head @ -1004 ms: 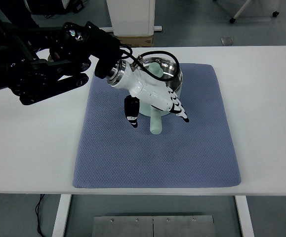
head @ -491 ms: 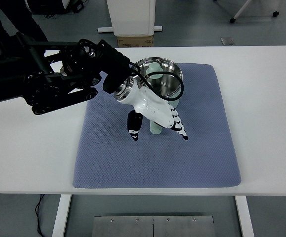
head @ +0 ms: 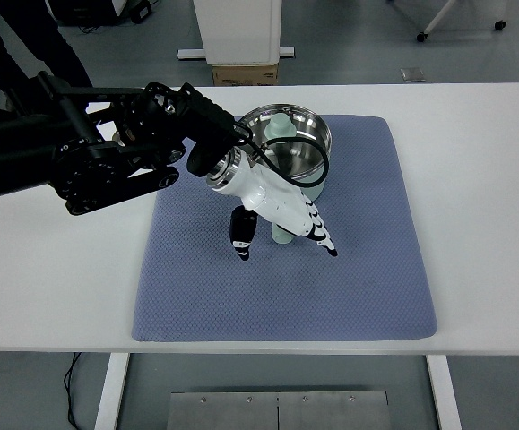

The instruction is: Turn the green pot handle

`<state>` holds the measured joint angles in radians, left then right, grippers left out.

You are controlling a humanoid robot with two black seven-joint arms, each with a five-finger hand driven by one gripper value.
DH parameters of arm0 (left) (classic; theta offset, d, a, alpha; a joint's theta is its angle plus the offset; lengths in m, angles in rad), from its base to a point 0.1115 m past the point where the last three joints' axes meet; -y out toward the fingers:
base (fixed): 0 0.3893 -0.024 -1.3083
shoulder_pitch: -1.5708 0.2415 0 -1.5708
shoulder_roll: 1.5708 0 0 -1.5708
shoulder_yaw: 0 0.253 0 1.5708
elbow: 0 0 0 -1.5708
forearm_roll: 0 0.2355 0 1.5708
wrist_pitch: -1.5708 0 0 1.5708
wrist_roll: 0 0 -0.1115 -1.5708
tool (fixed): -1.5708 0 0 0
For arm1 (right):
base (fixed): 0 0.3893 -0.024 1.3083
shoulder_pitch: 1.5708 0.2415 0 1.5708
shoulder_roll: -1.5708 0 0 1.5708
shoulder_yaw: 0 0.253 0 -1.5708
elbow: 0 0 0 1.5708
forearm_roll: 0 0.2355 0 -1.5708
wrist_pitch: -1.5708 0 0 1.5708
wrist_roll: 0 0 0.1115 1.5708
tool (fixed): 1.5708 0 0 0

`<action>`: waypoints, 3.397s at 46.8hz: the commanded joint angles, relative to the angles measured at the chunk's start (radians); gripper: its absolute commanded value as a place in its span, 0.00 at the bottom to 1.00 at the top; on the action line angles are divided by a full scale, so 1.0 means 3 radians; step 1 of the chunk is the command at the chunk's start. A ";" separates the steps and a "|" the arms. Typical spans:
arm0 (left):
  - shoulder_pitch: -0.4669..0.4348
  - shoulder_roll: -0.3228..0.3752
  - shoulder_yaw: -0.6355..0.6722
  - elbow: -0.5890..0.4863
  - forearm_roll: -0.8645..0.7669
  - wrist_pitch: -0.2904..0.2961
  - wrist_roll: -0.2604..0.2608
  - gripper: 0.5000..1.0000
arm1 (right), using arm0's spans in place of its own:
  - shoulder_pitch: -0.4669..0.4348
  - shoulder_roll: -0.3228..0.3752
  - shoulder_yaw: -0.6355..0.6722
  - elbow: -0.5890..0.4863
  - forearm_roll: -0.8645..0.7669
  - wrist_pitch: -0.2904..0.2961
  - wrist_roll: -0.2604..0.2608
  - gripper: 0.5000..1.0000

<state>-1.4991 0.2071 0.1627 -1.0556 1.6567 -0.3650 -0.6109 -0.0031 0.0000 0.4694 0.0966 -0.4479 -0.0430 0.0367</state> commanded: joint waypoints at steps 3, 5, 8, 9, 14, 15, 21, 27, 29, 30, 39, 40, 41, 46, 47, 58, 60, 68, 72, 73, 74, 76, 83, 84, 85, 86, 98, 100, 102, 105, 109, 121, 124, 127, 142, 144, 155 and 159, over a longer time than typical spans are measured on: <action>0.0042 0.0000 0.0010 0.0021 0.0000 0.0000 0.0000 1.00 | 0.0000 0.0000 0.0000 0.0000 0.0000 0.0000 0.0000 1.00; 0.0057 0.0000 0.0015 0.0026 0.0000 0.0000 0.0000 1.00 | 0.0000 0.0000 0.0000 0.0000 0.0000 0.0000 0.0000 1.00; 0.0068 0.0000 0.0025 0.0026 0.0000 0.0000 0.0000 1.00 | 0.0000 0.0000 0.0000 0.0000 0.0000 0.0000 0.0000 1.00; 0.0068 0.0000 0.0025 0.0026 0.0000 0.0000 0.0000 1.00 | 0.0000 0.0000 0.0000 0.0000 0.0000 0.0000 0.0000 1.00; 0.0073 0.0000 0.0030 0.0026 0.0000 0.0000 0.0000 1.00 | 0.0000 0.0000 0.0000 0.0000 0.0000 0.0000 0.0000 1.00; 0.0068 0.0000 0.0035 0.0026 0.0000 0.0000 0.0000 1.00 | 0.0000 0.0000 0.0000 0.0000 0.0000 0.0000 0.0000 1.00; 0.0068 0.0005 0.0076 0.0026 0.0005 0.0000 0.0000 1.00 | 0.0000 0.0000 0.0000 0.0000 0.0000 0.0000 0.0000 1.00; 0.0068 0.0005 0.0092 0.0026 0.0005 -0.0005 0.0000 1.00 | 0.0000 0.0000 0.0000 0.0000 0.0000 0.0000 0.0000 1.00; 0.0063 0.0005 0.0117 0.0026 0.0005 -0.0005 0.0000 1.00 | 0.0000 0.0000 0.0000 0.0000 0.0000 0.0000 0.0000 1.00; 0.0063 0.0005 0.0117 0.0026 0.0005 -0.0005 0.0000 1.00 | 0.0000 0.0000 0.0000 0.0000 0.0000 0.0000 0.0000 1.00; 0.0047 0.0015 0.0168 0.0021 0.0005 -0.0010 0.0000 1.00 | 0.0000 0.0000 0.0000 0.0000 0.0000 0.0000 0.0000 1.00; 0.0047 0.0020 0.0168 0.0026 0.0005 -0.0010 0.0000 1.00 | 0.0000 0.0000 0.0000 0.0000 0.0000 0.0000 0.0000 1.00; 0.0047 0.0025 0.0168 0.0021 0.0005 -0.0015 0.0000 1.00 | 0.0000 0.0000 0.0000 0.0000 0.0000 0.0000 0.0000 1.00; 0.0037 0.0046 0.0189 0.0016 0.0005 -0.0021 0.0000 1.00 | 0.0000 0.0000 0.0000 0.0000 0.0000 0.0000 0.0000 1.00; 0.0037 0.0051 0.0194 0.0016 0.0000 -0.0021 0.0000 1.00 | 0.0000 0.0000 0.0000 0.0000 0.0000 0.0000 0.0000 1.00; -0.0009 0.0082 0.0286 0.0011 0.0000 -0.0021 0.0000 1.00 | 0.0000 0.0000 0.0000 0.0000 0.0000 0.0000 0.0000 1.00; -0.0009 0.0082 0.0286 0.0011 -0.0005 -0.0026 0.0000 1.00 | 0.0000 0.0000 0.0000 0.0000 0.0000 0.0000 0.0000 1.00; -0.0009 0.0092 0.0291 0.0011 -0.0021 -0.0138 0.0000 1.00 | 0.0000 0.0000 0.0000 0.0000 0.0000 0.0000 0.0000 1.00; -0.0009 0.0133 0.0286 0.0011 -0.0026 -0.0143 0.0000 1.00 | 0.0000 0.0000 0.0000 0.0000 0.0000 0.0000 0.0000 1.00; -0.0009 0.0143 0.0291 0.0011 -0.0026 -0.0143 0.0000 1.00 | 0.0000 0.0000 0.0000 0.0000 0.0000 0.0000 0.0000 1.00; -0.0009 0.0143 0.0291 0.0011 -0.0026 -0.0143 0.0000 1.00 | 0.0000 0.0000 0.0000 0.0000 0.0000 0.0000 0.0000 1.00; -0.0009 0.0153 0.0291 0.0011 -0.0026 -0.0143 0.0000 1.00 | 0.0000 0.0000 0.0000 0.0000 0.0000 0.0000 0.0000 1.00; -0.0009 0.0245 0.0291 0.0006 -0.0031 -0.0179 0.0000 1.00 | 0.0000 0.0000 0.0000 0.0000 0.0000 0.0000 0.0000 1.00; -0.0009 0.0261 0.0286 0.0001 -0.0031 -0.0179 0.0000 1.00 | 0.0000 0.0000 0.0000 0.0000 0.0000 0.0000 0.0000 1.00; -0.0009 0.0266 0.0291 0.0001 -0.0031 -0.0179 0.0000 1.00 | 0.0000 0.0000 0.0000 0.0000 0.0000 0.0000 0.0000 1.00; -0.0009 0.0276 0.0291 0.0001 -0.0031 -0.0179 0.0000 1.00 | 0.0000 0.0000 0.0000 0.0000 0.0000 0.0000 0.0000 1.00; -0.0009 0.0358 0.0291 0.0001 -0.0031 -0.0184 0.0000 1.00 | 0.0000 0.0000 0.0000 0.0000 0.0000 0.0000 0.0000 1.00; -0.0009 0.0363 0.0291 0.0001 -0.0026 -0.0189 0.0000 1.00 | 0.0000 0.0000 0.0000 0.0000 0.0000 0.0000 0.0000 1.00; -0.0009 0.0368 0.0291 0.0001 -0.0031 -0.0189 0.0000 1.00 | 0.0000 0.0000 0.0000 0.0000 0.0000 0.0000 0.0000 1.00; -0.0009 0.0378 0.0291 0.0006 -0.0031 -0.0189 0.0000 1.00 | 0.0000 0.0000 0.0000 0.0000 0.0000 0.0000 0.0000 1.00; -0.0009 0.0414 0.0291 0.0001 -0.0031 -0.0205 0.0000 1.00 | 0.0000 0.0000 0.0000 0.0000 0.0000 0.0000 0.0000 1.00; -0.0014 0.0455 0.0291 0.0006 -0.0031 -0.0348 0.0000 1.00 | 0.0000 0.0000 0.0000 0.0000 0.0000 0.0000 0.0000 1.00; -0.0014 0.0511 0.0291 0.0006 -0.0026 -0.0348 0.0000 1.00 | 0.0000 0.0000 0.0000 0.0000 0.0000 0.0000 0.0000 1.00; -0.0014 0.0542 0.0291 0.0006 -0.0026 -0.0348 0.0000 1.00 | 0.0000 0.0000 0.0000 0.0000 0.0000 0.0000 0.0000 1.00; -0.0014 0.0634 0.0291 0.0021 0.0000 -0.0343 0.0000 1.00 | 0.0000 0.0000 0.0000 0.0000 0.0000 0.0000 0.0000 1.00; -0.0014 0.0644 0.0291 0.0016 0.0000 -0.0348 0.0000 1.00 | 0.0000 0.0000 0.0000 0.0000 0.0000 0.0000 0.0000 1.00; -0.0040 0.0772 0.0296 0.0021 0.0005 -0.0343 0.0000 1.00 | 0.0000 0.0000 0.0000 0.0000 0.0000 0.0000 0.0000 1.00; -0.0040 0.0803 0.0296 0.0026 0.0000 -0.0343 0.0000 1.00 | 0.0000 0.0000 0.0000 0.0000 0.0000 0.0000 0.0000 1.00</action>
<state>-1.5120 0.4420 0.2513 -1.0489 1.6579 -0.4688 -0.6110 -0.0031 0.0000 0.4694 0.0966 -0.4479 -0.0429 0.0369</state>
